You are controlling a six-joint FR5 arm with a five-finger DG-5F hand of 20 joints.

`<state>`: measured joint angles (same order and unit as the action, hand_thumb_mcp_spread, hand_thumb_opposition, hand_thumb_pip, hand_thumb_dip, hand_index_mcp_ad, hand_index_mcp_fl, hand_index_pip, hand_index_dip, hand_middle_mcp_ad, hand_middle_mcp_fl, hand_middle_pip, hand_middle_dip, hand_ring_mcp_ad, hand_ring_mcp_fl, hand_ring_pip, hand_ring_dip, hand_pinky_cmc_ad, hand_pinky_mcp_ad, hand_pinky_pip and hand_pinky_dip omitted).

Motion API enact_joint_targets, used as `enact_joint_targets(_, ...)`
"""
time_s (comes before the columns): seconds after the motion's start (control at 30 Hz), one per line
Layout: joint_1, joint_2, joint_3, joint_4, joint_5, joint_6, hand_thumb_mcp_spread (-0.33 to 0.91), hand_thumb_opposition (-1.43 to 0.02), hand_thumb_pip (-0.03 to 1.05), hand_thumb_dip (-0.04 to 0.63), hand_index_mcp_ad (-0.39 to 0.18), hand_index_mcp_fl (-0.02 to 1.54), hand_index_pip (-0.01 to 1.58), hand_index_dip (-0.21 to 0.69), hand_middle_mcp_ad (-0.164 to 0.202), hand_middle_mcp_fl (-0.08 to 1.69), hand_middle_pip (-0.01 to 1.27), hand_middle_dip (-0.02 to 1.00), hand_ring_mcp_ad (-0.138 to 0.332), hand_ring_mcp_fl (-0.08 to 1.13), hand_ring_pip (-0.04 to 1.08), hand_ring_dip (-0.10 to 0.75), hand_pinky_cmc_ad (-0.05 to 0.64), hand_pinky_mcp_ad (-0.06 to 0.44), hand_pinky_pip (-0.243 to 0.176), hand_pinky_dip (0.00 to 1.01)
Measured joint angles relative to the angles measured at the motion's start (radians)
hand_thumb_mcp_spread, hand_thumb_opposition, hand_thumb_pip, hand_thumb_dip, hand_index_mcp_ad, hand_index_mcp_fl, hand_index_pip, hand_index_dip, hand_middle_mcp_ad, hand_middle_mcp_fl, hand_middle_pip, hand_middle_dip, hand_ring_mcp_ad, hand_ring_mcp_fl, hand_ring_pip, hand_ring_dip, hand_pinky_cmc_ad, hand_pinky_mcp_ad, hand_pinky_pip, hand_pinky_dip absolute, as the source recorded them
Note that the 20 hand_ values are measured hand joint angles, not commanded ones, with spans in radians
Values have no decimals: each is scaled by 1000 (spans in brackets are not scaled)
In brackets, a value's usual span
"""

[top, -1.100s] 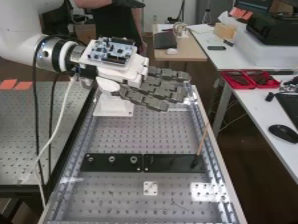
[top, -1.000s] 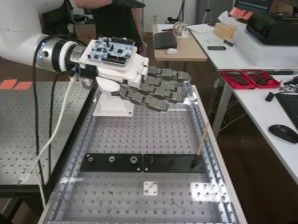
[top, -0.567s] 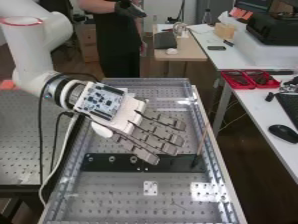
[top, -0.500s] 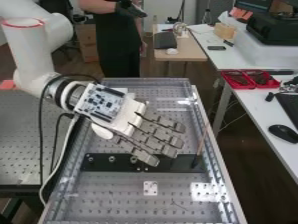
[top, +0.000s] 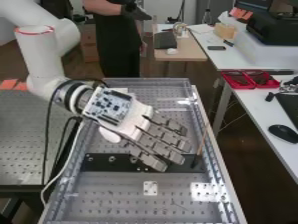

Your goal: Grab the drill bit and place it in the clear container

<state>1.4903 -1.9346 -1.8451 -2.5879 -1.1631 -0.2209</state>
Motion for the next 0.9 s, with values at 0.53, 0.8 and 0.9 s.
enact_joint_targets(0.53, 3, -85, 70, 7, 13, 26, 421, -822, 592, 272, -101, 321, 1030, 428, 68, 101, 120, 143, 86, -17, 87, -17, 211, 119, -75, 122)
enact_joint_targets(0.8, -7, -137, 101, 7, 17, 39, 421, -822, 592, 274, -103, 318, 1087, 428, 68, 122, 120, 157, 86, -17, 91, -14, 211, 119, -75, 122)
enact_joint_targets(0.9, -12, -155, 111, 6, 17, 48, 431, -822, 578, 274, -105, 316, 1098, 417, 68, 119, 124, 166, 86, -17, 87, -5, 215, 119, -75, 122)
